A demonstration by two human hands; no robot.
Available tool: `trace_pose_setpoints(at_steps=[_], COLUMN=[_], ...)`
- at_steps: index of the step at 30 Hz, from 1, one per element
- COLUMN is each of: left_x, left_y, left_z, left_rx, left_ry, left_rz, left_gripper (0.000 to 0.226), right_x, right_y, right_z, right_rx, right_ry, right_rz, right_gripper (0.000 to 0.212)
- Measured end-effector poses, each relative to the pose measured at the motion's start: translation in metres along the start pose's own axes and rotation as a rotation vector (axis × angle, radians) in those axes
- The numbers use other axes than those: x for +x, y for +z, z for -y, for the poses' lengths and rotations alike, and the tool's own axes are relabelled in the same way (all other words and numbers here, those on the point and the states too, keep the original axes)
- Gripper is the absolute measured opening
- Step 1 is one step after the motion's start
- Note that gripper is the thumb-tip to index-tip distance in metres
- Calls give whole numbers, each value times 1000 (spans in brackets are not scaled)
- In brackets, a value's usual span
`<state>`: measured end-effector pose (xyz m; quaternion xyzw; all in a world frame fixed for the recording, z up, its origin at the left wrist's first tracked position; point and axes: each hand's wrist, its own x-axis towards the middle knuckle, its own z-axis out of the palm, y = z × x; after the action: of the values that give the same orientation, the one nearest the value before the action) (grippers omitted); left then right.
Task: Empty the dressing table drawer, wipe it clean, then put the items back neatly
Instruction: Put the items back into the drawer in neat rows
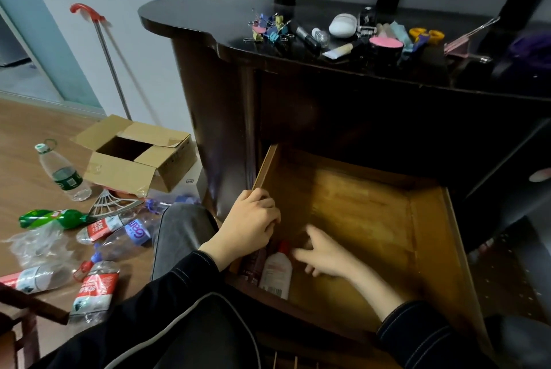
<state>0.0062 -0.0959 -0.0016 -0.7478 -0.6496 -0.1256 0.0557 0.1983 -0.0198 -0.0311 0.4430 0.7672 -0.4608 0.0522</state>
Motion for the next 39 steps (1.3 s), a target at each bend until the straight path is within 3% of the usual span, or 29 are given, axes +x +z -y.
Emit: trace_pose_setpoints(at_steps=[4, 8, 12, 15, 17, 21, 25, 28, 31, 34, 36, 39], left_x=[1, 7, 33, 60, 80, 121, 172, 223, 274, 313, 327, 335], left_y=[-7, -30, -82, -131, -159, -203, -230, -240, -238, -225, -210, -194], left_z=[0, -1, -2, -5, -7, -11, -17, -17, -14, -9, -7, -7], left_rx=[-59, -231, -470, -565, -581, -622, -697, -745, -595, -312, -272, -247], left_ry=[19, 25, -45, -28, -5, 0, -59, -160, -255, -394, -497, -566], left_rz=[-20, -52, -242, -383, -456, -561, -604, -534, -416, -217, -94, -70], left_gripper=[22, 26, 20, 18, 18, 17, 17, 18, 14, 34, 46, 44], right_x=[-31, -74, -104, -100, -88, -71, -68, -68, -66, -65, -67, -68], right_y=[-37, -98, -172, -222, -248, -278, -288, -290, -288, -288, -289, -287], right_z=[21, 65, 116, 139, 145, 143, 135, 132, 132, 133, 134, 135], right_rx=[-65, -192, -222, -266, -214, 160, 388, 461, 465, 482, 488, 472], right_ry=[-125, -344, -565, -530, -440, -434, -432, -449, -463, -463, -461, -465], right_rz=[-244, -525, -871, -1075, -1081, -864, -806, -808, -817, -797, -777, -765], right_gripper=[38, 23, 17, 4, 10, 22, 14, 16, 16, 15, 14, 13])
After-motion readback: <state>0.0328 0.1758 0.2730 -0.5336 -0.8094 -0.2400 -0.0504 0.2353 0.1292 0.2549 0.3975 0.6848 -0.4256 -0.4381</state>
